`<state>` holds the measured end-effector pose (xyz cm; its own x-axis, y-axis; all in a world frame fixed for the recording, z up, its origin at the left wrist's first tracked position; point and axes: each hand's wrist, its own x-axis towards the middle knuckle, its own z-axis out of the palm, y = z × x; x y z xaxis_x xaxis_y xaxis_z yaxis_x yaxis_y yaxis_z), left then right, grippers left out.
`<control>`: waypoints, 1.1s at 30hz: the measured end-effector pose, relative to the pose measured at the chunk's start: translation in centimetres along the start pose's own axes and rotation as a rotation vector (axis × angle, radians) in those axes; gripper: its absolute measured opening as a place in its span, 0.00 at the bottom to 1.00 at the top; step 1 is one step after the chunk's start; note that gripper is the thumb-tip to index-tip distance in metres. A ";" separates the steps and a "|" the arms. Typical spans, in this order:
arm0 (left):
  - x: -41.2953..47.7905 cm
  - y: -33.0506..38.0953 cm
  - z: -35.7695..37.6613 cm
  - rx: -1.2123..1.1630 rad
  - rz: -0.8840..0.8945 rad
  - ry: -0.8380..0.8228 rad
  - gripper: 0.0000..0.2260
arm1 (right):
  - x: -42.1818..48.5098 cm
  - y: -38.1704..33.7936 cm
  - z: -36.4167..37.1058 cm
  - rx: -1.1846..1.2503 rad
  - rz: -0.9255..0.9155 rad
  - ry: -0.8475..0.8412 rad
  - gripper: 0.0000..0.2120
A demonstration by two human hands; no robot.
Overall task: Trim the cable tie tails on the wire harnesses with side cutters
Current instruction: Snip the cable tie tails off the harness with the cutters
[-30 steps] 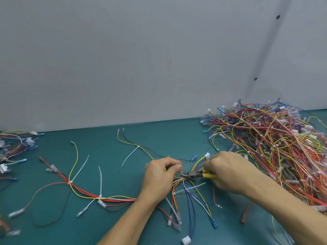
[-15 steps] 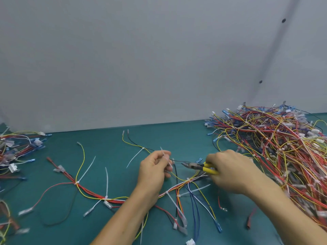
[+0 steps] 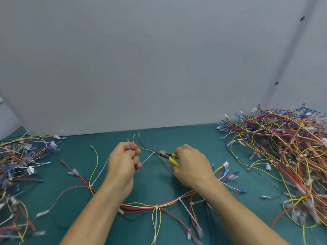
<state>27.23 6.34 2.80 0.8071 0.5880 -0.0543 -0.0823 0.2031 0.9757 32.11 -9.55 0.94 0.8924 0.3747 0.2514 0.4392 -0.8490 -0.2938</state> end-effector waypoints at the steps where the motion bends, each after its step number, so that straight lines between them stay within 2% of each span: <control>1: 0.2 0.1 -0.1 -0.046 -0.013 0.011 0.14 | 0.0 -0.1 0.5 -0.015 -0.009 0.002 0.09; 4: 0.6 0.1 -0.4 -0.119 -0.020 -0.025 0.11 | -0.2 -0.3 1.6 -0.056 -0.044 -0.009 0.06; 6: 1.1 -0.2 -0.9 -0.014 0.023 -0.048 0.13 | -0.3 0.0 1.7 -0.044 -0.073 -0.026 0.03; 13: 2.0 -2.0 -2.3 0.498 0.107 0.017 0.21 | -1.3 2.6 -0.2 0.163 -0.063 -0.195 0.03; 17: 1.4 -2.7 -2.0 0.938 0.246 -0.165 0.09 | -1.4 3.8 -1.1 0.202 -0.095 -0.248 0.03; 20: 0.6 -3.3 -1.0 1.232 0.314 -0.254 0.15 | -1.3 4.0 -1.4 0.228 -0.097 -0.281 0.04; 22: 0.1 -3.7 -0.4 1.348 0.394 -0.246 0.13 | -1.2 4.1 -1.6 0.238 -0.095 -0.302 0.08; 24: -0.2 -3.7 -0.1 1.386 0.465 -0.252 0.11 | -1.0 4.4 -1.9 0.234 -0.085 -0.318 0.08; 26: -0.2 -3.5 0.0 1.321 0.499 -0.266 0.10 | -0.9 4.4 -2.2 0.223 -0.069 -0.297 0.06; 30: -0.4 -2.7 0.1 1.166 0.602 -0.248 0.06 | -0.6 3.1 -2.7 0.264 -0.082 -0.080 0.08; 33: -0.6 -2.5 0.1 1.186 0.684 -0.352 0.05 | -0.6 1.3 -2.3 0.309 -0.115 -0.020 0.08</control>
<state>27.00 5.44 0.46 0.9248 0.0414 0.3781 -0.1200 -0.9115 0.3933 31.88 -11.78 2.55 0.8359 0.4713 0.2815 0.5447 -0.6488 -0.5314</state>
